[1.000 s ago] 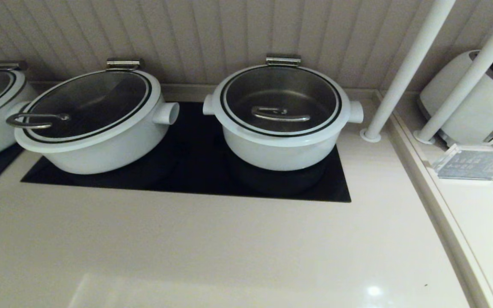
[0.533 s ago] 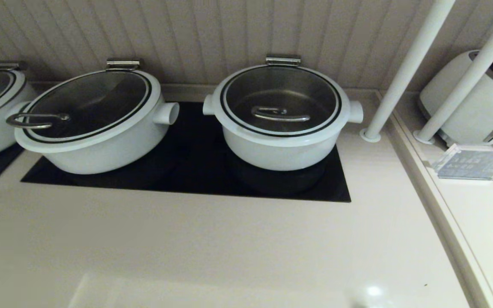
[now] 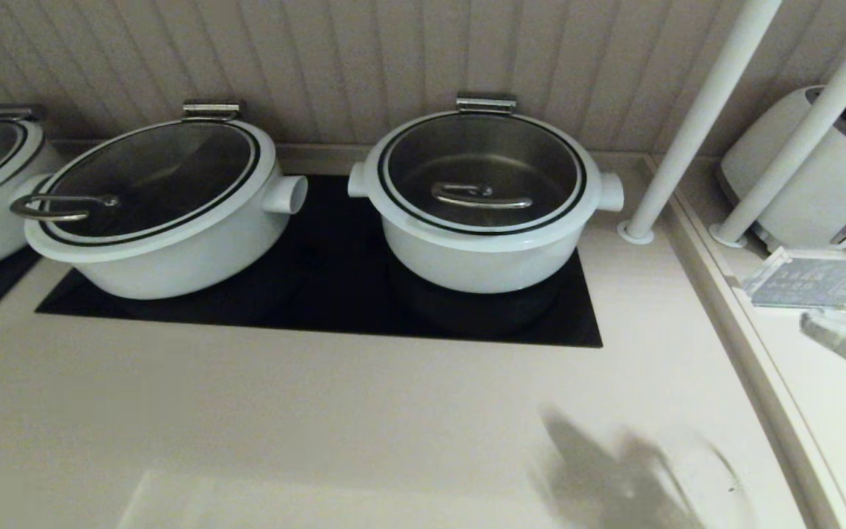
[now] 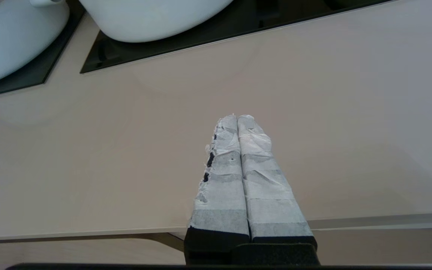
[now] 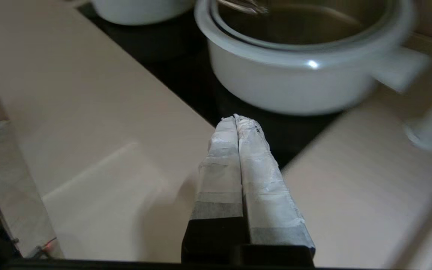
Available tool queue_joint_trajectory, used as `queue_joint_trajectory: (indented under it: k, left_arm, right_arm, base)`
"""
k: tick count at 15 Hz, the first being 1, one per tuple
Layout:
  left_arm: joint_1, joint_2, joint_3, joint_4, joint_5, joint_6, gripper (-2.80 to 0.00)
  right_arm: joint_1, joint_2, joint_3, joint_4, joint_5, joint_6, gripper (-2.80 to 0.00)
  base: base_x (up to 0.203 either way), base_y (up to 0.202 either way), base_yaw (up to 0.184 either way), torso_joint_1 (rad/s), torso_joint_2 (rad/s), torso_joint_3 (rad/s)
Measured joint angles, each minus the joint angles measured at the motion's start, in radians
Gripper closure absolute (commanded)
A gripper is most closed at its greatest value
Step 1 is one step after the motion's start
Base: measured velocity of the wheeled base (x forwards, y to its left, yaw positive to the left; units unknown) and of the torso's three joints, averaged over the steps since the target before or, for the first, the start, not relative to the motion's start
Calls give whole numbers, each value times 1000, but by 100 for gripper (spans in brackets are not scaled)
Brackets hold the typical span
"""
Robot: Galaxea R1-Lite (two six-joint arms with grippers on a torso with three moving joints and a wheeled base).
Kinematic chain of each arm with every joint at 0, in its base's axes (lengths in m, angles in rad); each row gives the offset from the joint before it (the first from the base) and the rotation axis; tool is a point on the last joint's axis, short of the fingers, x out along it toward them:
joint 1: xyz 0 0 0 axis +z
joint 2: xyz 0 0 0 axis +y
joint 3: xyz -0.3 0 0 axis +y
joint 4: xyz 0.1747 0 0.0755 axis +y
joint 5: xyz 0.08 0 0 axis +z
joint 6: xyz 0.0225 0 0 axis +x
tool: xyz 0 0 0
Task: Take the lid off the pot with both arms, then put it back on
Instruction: Open the food pot lid a small opening with the right arm
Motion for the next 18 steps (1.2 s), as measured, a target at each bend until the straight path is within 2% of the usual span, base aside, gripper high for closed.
queue_joint_trajectory:
  k: [7,11,14,18]
  left_arm:
    - [0,0,0,0,0,0,0]
    - [0,0,0,0,0,0,0]
    - [0,0,0,0,0,0,0]
    - [0,0,0,0,0,0,0]
  right_arm:
    - [242,407,-109,-315,-28,11,0]
    - [306,579,-264,-351,-62,18,0]
    - [330,645,-318,-352,-85,17,0]
    - [384,717,-389,-354,-162,15,0]
  base:
    - [0,0,0,0,0,0]
    - [0,0,0,0,0,0]
    - [0,0,0,0,0,0]
    - [0,0,0,0,0,0]
